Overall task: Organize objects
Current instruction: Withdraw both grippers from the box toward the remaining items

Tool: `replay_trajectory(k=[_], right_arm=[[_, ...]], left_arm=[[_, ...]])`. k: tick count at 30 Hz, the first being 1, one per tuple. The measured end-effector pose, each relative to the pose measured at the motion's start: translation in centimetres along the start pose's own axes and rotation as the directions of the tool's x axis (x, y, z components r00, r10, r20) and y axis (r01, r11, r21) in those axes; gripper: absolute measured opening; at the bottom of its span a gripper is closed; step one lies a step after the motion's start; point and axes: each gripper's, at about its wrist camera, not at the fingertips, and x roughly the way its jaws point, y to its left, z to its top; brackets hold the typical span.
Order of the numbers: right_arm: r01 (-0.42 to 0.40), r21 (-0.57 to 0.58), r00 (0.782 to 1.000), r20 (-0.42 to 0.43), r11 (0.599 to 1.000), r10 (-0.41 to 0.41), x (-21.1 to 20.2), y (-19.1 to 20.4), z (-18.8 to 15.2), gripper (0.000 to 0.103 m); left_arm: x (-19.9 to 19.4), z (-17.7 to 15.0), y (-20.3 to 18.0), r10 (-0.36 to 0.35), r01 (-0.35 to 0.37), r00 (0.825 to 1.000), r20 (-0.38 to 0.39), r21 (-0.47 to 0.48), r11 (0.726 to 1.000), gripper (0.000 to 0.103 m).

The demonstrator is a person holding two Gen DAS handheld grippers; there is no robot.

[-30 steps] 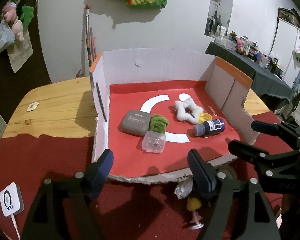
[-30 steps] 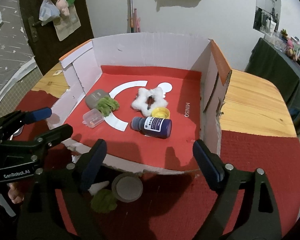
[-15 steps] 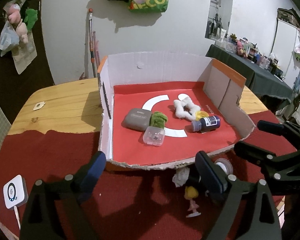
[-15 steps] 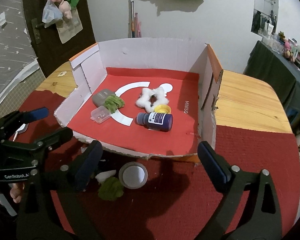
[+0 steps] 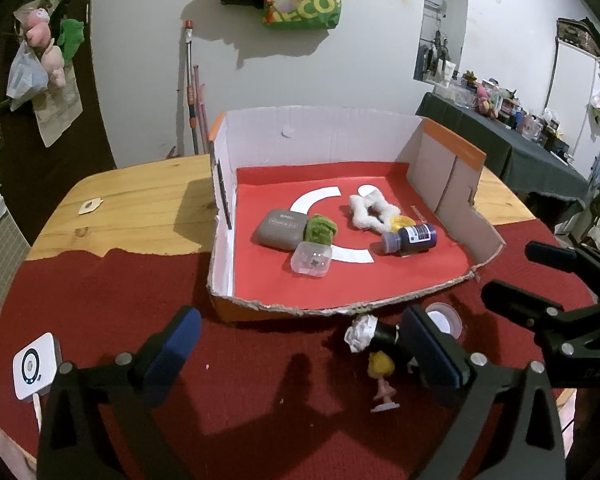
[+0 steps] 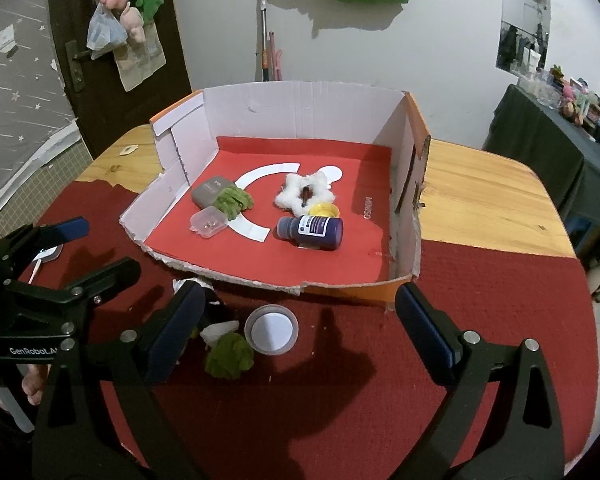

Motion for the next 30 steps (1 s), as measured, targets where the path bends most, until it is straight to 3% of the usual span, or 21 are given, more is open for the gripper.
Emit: replay_trajectory(k=[30], right_arm=[[0.001,0.014,0.999,-0.051,1.0,-0.001,0.4,-0.4,-2.8,0.098]], left_arm=[[0.8,-2.9,-1.0,-0.01,0.01,0.998,-0.065,0.007,1.0,0.103]])
